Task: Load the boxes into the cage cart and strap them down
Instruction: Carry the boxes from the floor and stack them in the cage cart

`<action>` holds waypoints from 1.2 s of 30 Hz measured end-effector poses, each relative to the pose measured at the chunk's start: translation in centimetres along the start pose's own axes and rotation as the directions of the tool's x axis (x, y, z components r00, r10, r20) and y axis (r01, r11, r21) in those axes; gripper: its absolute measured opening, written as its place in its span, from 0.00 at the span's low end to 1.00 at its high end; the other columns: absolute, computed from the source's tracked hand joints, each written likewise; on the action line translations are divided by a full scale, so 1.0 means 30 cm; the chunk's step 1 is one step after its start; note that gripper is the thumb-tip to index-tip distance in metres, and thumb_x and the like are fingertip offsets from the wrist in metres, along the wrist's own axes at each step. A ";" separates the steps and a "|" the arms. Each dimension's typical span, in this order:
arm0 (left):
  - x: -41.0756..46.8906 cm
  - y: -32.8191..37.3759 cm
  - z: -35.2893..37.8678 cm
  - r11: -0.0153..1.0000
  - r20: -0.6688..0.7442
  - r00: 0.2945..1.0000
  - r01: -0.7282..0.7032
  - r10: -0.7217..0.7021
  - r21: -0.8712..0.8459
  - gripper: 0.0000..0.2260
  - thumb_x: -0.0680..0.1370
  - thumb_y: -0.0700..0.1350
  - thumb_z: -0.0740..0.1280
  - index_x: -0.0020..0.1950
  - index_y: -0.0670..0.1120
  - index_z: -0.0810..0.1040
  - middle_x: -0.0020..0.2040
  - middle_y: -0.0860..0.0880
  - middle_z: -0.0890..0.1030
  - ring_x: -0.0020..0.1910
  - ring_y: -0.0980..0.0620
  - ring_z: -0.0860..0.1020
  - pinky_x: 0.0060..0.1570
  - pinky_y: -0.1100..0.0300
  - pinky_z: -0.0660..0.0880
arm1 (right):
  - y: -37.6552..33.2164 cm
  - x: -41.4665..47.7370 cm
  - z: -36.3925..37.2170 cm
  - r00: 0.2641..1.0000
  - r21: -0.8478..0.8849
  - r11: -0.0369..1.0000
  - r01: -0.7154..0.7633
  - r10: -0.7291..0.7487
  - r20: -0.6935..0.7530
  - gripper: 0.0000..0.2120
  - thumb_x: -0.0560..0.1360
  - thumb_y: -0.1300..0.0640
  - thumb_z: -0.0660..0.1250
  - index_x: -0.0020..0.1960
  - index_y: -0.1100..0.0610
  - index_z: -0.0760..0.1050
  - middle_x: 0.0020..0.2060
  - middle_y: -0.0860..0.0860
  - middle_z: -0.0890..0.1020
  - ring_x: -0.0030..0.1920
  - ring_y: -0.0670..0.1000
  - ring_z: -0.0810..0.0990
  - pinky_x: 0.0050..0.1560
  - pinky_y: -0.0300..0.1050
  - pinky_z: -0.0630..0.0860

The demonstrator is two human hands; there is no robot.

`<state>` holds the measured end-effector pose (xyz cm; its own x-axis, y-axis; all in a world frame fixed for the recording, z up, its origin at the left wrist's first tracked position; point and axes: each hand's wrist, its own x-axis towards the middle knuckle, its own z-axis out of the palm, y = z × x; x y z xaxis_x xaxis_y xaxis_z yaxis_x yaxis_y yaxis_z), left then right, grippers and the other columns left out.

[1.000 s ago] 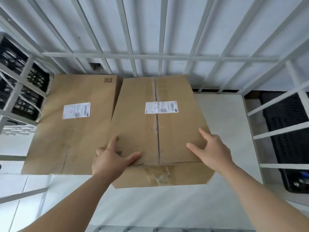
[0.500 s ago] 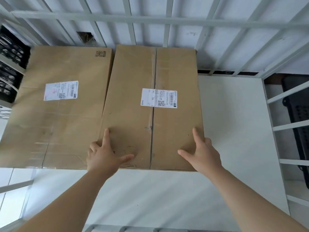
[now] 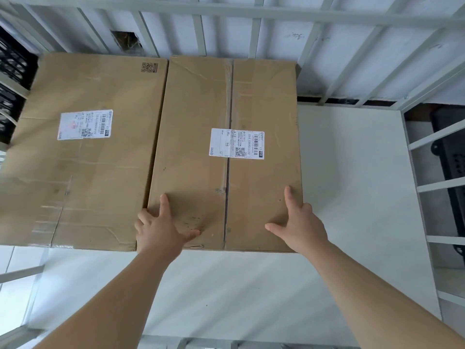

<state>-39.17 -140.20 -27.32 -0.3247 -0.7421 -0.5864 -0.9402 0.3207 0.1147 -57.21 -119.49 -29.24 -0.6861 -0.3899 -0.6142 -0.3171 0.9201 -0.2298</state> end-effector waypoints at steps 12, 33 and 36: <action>-0.061 0.095 -0.216 0.914 -0.213 0.913 -0.279 0.348 0.296 0.17 0.78 0.57 0.60 0.62 0.50 0.74 0.61 0.52 0.76 0.60 0.47 0.72 0.62 0.55 0.62 | -0.131 -0.087 -0.188 0.942 -0.104 0.965 0.241 -0.258 -0.212 0.20 0.78 0.49 0.62 0.65 0.58 0.71 0.71 0.55 0.67 0.67 0.57 0.69 0.63 0.48 0.69; -0.935 0.461 -1.198 0.773 -0.456 0.629 -0.563 0.630 0.292 0.15 0.77 0.55 0.62 0.58 0.49 0.78 0.53 0.51 0.79 0.55 0.47 0.74 0.54 0.55 0.66 | -0.268 -0.940 -1.287 0.696 -0.229 0.895 0.383 -0.442 -0.565 0.09 0.78 0.51 0.60 0.52 0.57 0.72 0.46 0.48 0.75 0.51 0.53 0.74 0.43 0.43 0.66; -1.069 0.475 -1.272 0.711 -0.451 0.565 -0.643 0.691 0.283 0.16 0.77 0.56 0.62 0.60 0.50 0.78 0.56 0.51 0.80 0.56 0.46 0.74 0.58 0.54 0.66 | -0.233 -1.121 -1.351 0.686 -0.204 0.922 0.330 -0.382 -0.619 0.09 0.77 0.52 0.60 0.42 0.55 0.64 0.38 0.47 0.70 0.43 0.53 0.71 0.38 0.44 0.60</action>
<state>-46.08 -134.30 23.71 -0.8795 -0.4632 0.1093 -0.4306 0.8722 0.2318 -58.46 -114.32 23.62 -0.7548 -0.6422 0.1340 -0.6521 0.7121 -0.2603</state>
